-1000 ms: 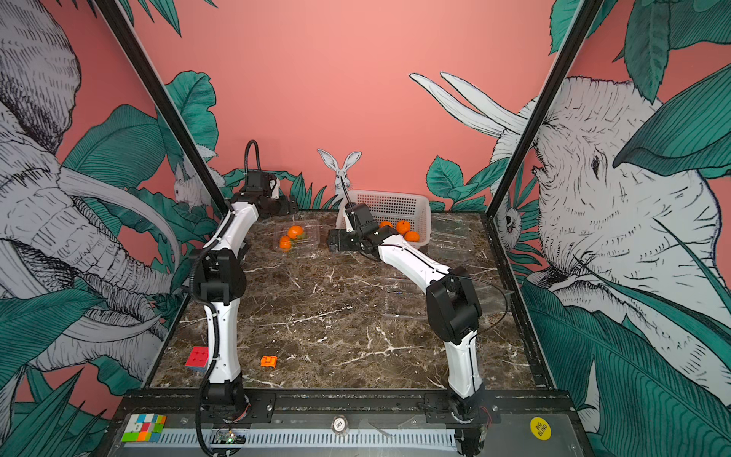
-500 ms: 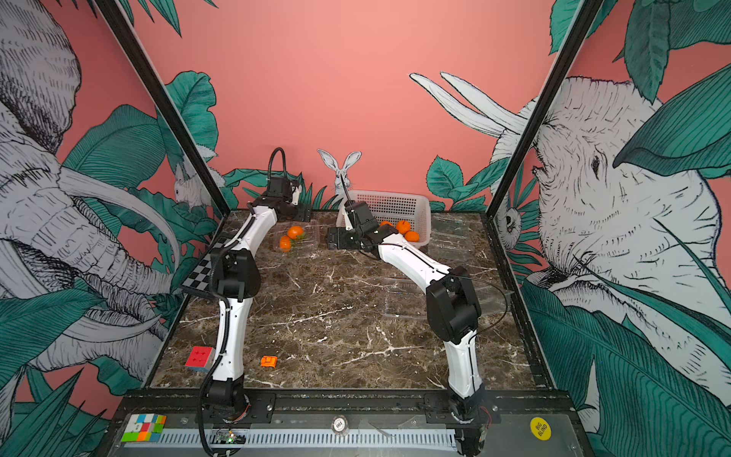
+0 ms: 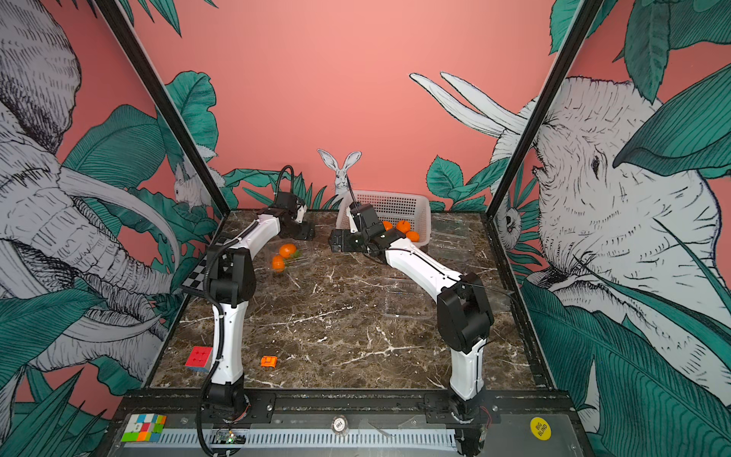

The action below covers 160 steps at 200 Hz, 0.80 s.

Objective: Take oranges out of containers
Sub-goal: Move the packing box to the center of the board.

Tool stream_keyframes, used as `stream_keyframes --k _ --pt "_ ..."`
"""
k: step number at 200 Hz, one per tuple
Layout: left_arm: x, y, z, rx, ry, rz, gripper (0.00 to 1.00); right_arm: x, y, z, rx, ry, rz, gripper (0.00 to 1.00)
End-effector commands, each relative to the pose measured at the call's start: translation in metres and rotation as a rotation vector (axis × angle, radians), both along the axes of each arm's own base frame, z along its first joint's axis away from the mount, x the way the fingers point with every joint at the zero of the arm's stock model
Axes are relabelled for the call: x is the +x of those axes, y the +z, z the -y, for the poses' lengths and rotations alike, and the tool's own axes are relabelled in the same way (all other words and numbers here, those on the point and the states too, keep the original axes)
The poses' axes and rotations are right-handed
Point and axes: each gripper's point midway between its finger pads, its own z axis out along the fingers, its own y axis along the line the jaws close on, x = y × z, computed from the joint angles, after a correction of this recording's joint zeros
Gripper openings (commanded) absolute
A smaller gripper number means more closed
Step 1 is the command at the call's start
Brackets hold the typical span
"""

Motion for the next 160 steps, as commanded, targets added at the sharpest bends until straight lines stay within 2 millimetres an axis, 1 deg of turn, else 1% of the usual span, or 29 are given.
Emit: stream_keyframes --k 1,11,18,30,47,56,63,74,97,109,123,128,148,160 --pt "-0.020 0.049 0.019 -0.069 0.004 0.060 0.87 -0.003 0.012 0.000 0.035 -0.012 0.031 0.99" --pt "-0.032 0.048 0.023 -0.080 0.013 0.044 0.87 -0.004 0.008 0.001 0.034 -0.020 0.024 0.99" --pt "-0.041 0.043 0.025 -0.092 0.025 0.023 0.87 -0.004 0.004 0.002 0.031 -0.023 0.017 0.99" --pt "-0.055 0.040 0.030 -0.131 0.046 -0.005 0.87 -0.007 -0.001 0.003 0.027 -0.024 0.006 0.98" --pt "-0.076 0.030 0.030 -0.141 0.094 -0.072 0.86 -0.010 -0.007 0.006 0.023 -0.026 -0.007 0.98" --pt "-0.086 0.033 0.033 -0.162 0.091 -0.079 0.86 -0.011 -0.009 0.006 0.026 -0.028 -0.007 0.99" --pt "-0.091 0.038 0.034 -0.170 0.088 -0.076 0.86 -0.011 -0.011 0.007 0.026 -0.031 -0.008 0.99" --pt "-0.098 0.053 0.033 -0.171 0.080 -0.061 0.88 -0.013 -0.013 0.009 0.022 -0.033 -0.012 0.99" --pt "-0.107 0.095 0.018 -0.110 0.076 0.000 0.96 -0.015 -0.018 0.009 0.020 -0.029 -0.023 0.99" --pt "-0.111 0.112 0.004 -0.070 0.088 0.013 0.99 -0.015 -0.022 0.007 0.024 -0.026 -0.033 0.99" --pt "-0.116 0.119 -0.019 -0.053 0.131 0.000 0.99 -0.014 -0.026 0.004 0.034 -0.025 -0.046 0.98" --pt "-0.119 0.118 -0.028 -0.060 0.157 -0.014 0.99 -0.014 -0.027 0.003 0.036 -0.026 -0.050 0.98" --pt "-0.127 0.111 -0.080 -0.129 0.314 -0.014 0.99 -0.013 -0.034 0.001 0.041 -0.032 -0.062 0.99" --pt "-0.134 0.098 -0.107 -0.195 0.400 -0.024 0.99 -0.013 -0.037 -0.001 0.043 -0.033 -0.065 0.99"
